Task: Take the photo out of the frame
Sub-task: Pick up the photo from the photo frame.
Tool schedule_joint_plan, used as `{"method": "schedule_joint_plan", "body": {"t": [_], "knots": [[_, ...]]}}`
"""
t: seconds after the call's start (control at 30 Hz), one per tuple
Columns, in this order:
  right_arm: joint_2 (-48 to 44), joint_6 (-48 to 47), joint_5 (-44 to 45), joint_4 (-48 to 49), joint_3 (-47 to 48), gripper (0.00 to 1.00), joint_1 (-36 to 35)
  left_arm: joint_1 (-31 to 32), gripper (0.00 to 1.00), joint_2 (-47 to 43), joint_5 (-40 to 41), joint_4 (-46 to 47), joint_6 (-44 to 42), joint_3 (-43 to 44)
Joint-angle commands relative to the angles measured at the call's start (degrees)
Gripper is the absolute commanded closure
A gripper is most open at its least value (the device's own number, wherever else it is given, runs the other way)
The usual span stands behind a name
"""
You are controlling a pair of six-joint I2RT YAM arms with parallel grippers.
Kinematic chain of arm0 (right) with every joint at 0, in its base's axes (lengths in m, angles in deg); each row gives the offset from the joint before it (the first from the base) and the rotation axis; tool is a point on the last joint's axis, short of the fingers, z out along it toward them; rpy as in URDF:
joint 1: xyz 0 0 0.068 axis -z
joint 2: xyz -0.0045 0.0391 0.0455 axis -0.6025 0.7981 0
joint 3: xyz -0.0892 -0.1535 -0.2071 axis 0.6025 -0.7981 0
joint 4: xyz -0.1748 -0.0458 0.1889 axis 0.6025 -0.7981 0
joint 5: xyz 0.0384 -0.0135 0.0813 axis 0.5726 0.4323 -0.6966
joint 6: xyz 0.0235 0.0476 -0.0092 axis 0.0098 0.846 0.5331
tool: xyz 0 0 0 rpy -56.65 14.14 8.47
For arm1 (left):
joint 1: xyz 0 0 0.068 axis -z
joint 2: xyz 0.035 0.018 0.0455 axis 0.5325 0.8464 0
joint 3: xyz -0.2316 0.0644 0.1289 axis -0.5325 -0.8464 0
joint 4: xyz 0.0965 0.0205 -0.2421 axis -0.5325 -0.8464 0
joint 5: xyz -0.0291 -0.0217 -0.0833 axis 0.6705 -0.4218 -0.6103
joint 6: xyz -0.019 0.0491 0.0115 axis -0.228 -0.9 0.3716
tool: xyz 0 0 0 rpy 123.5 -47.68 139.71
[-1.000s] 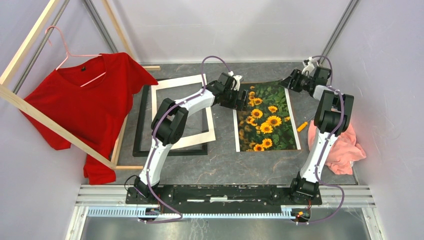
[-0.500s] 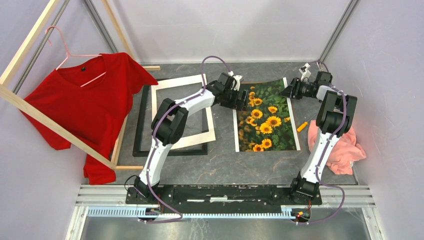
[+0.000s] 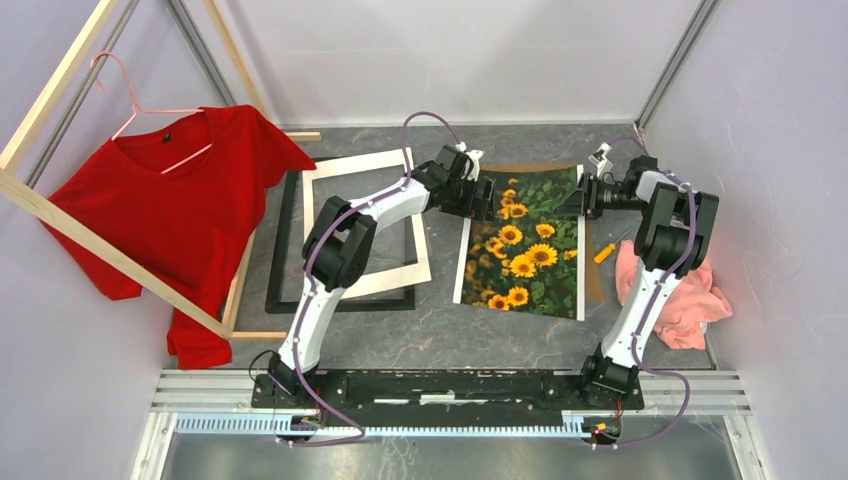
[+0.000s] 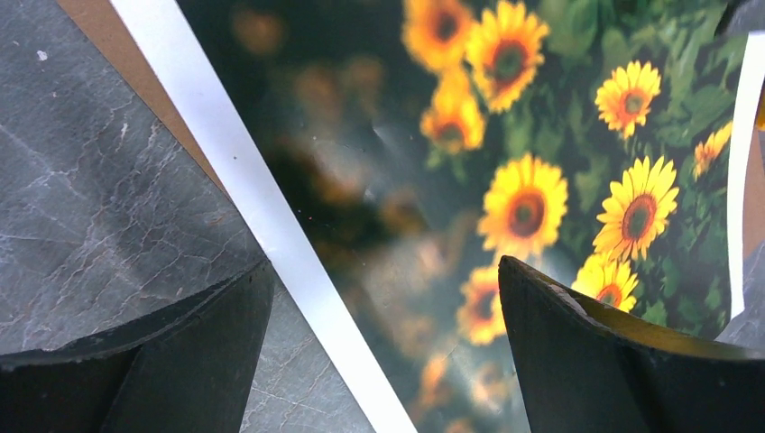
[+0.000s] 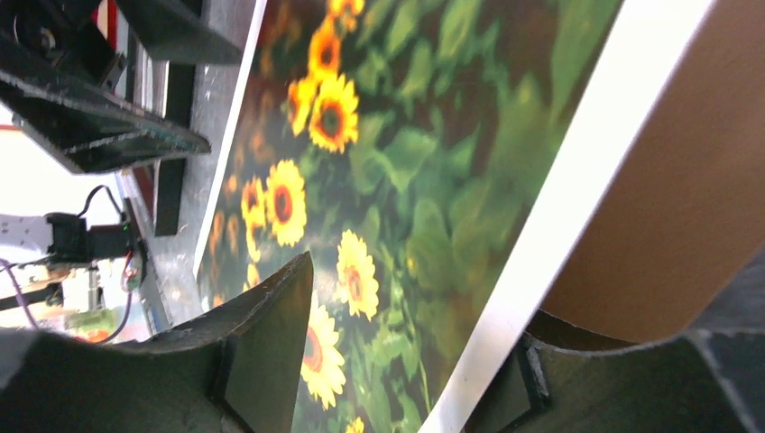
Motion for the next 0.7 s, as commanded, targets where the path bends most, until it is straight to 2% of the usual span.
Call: {"method": "schedule_joint_plan", "body": {"t": [0.0, 0.33, 0.43, 0.67], "knots": [[-3.3, -4.6, -1.0, -7.5, -4.0, 0.42, 0.5, 0.4, 0.00, 3.1, -0.4, -2.0, 3.9, -0.7], [-4.2, -0.6, -4.7, -6.7, -3.3, 0.88, 0.5, 0.3, 0.00, 1.3, -1.0, -1.7, 3.4, -0.7], [-6.0, 1.1, -6.3, -7.2, -1.5, 0.94, 0.5, -0.1, 0.00, -0.2, -1.9, -1.8, 2.4, 0.2], [-11.6, 1.4, -9.6, -10.5, 3.9, 0.96, 0.5, -3.9, 0.00, -5.2, -6.6, 1.1, -0.2, -1.0]]}}
